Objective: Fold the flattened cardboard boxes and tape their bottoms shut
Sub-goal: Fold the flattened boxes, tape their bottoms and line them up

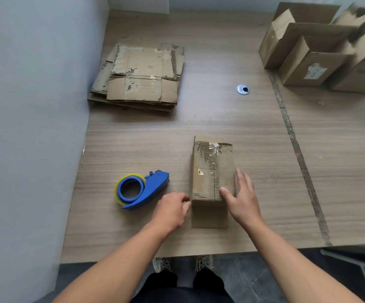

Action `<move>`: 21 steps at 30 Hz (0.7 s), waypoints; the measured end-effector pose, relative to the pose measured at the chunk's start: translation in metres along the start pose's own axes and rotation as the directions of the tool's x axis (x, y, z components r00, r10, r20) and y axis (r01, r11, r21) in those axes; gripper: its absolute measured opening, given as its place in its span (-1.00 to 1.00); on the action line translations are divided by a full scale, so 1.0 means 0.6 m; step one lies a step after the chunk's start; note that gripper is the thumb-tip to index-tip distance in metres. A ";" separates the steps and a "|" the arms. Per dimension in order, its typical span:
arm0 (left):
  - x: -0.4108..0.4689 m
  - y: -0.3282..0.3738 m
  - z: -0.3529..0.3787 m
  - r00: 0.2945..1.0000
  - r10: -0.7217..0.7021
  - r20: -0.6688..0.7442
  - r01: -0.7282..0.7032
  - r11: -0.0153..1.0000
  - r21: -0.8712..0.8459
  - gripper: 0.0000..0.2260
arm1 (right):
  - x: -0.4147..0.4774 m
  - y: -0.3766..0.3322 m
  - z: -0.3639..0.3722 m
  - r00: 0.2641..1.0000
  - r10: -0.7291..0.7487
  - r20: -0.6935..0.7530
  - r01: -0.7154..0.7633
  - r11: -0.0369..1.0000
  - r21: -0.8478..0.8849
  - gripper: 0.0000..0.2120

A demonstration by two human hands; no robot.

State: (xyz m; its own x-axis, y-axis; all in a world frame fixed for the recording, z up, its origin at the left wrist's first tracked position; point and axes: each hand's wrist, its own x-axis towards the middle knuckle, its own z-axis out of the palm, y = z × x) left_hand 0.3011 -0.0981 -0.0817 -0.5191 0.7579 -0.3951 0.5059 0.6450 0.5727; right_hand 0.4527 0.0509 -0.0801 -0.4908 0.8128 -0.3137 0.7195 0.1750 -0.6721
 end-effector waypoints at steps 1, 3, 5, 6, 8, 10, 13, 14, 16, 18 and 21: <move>0.002 0.006 0.006 1.000 -0.015 0.009 0.015 1.000 0.017 -0.80 | -0.004 0.002 0.003 0.996 0.078 0.039 -0.080 0.995 0.054 -0.29; 0.002 0.018 0.013 1.000 -0.007 0.002 0.007 0.997 0.080 -0.81 | -0.012 0.006 0.013 0.986 0.140 0.091 -0.149 0.984 0.095 -0.34; 0.001 0.023 0.014 0.998 0.057 -0.027 -0.050 0.973 0.226 -0.79 | -0.013 0.012 0.017 0.984 0.158 0.084 -0.167 0.979 0.117 -0.38; 0.002 0.024 0.012 0.993 0.111 -0.039 -0.093 0.944 0.315 -0.78 | -0.010 0.014 0.016 0.981 0.170 0.093 -0.182 0.972 0.146 -0.39; 0.011 0.022 0.005 0.980 0.200 -0.026 -0.165 0.870 0.465 -0.74 | -0.002 0.017 0.011 0.980 0.152 0.128 -0.171 0.973 0.154 -0.35; 0.026 0.018 -0.003 0.975 0.224 0.012 -0.196 0.825 0.530 -0.71 | 0.009 0.031 0.010 0.976 0.147 0.161 -0.166 0.980 0.112 -0.21; 0.042 0.014 -0.013 0.974 0.228 -0.002 -0.194 0.835 0.515 -0.49 | 0.017 0.038 0.011 0.974 0.112 0.199 -0.130 0.988 0.080 -0.27; 0.045 0.015 -0.014 0.976 0.219 0.003 -0.193 0.851 0.488 -0.41 | 0.016 0.037 0.011 0.976 0.099 0.192 -0.116 0.990 0.082 -0.30; 0.046 0.020 -0.009 0.980 0.197 0.026 -0.190 0.885 0.425 -0.43 | 0.015 0.035 0.012 0.981 0.079 0.179 -0.096 0.992 0.085 -0.31; 0.038 0.023 -0.004 0.980 0.196 0.033 -0.192 0.889 0.416 -0.57 | 0.015 0.036 0.013 0.979 0.076 0.187 -0.098 0.989 0.107 -0.30; 0.025 0.014 0.006 0.981 0.193 0.015 -0.183 0.902 0.392 -0.59 | 0.017 0.036 0.000 0.973 0.047 0.225 -0.073 0.991 0.109 -0.28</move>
State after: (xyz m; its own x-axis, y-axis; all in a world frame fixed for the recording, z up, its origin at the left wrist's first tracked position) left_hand 0.2997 -0.0809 -0.0854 -0.4017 0.8693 -0.2879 0.8209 0.4812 0.3075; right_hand 0.4634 0.0630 -0.0980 -0.5549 0.6739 -0.4879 0.6956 0.0541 -0.7164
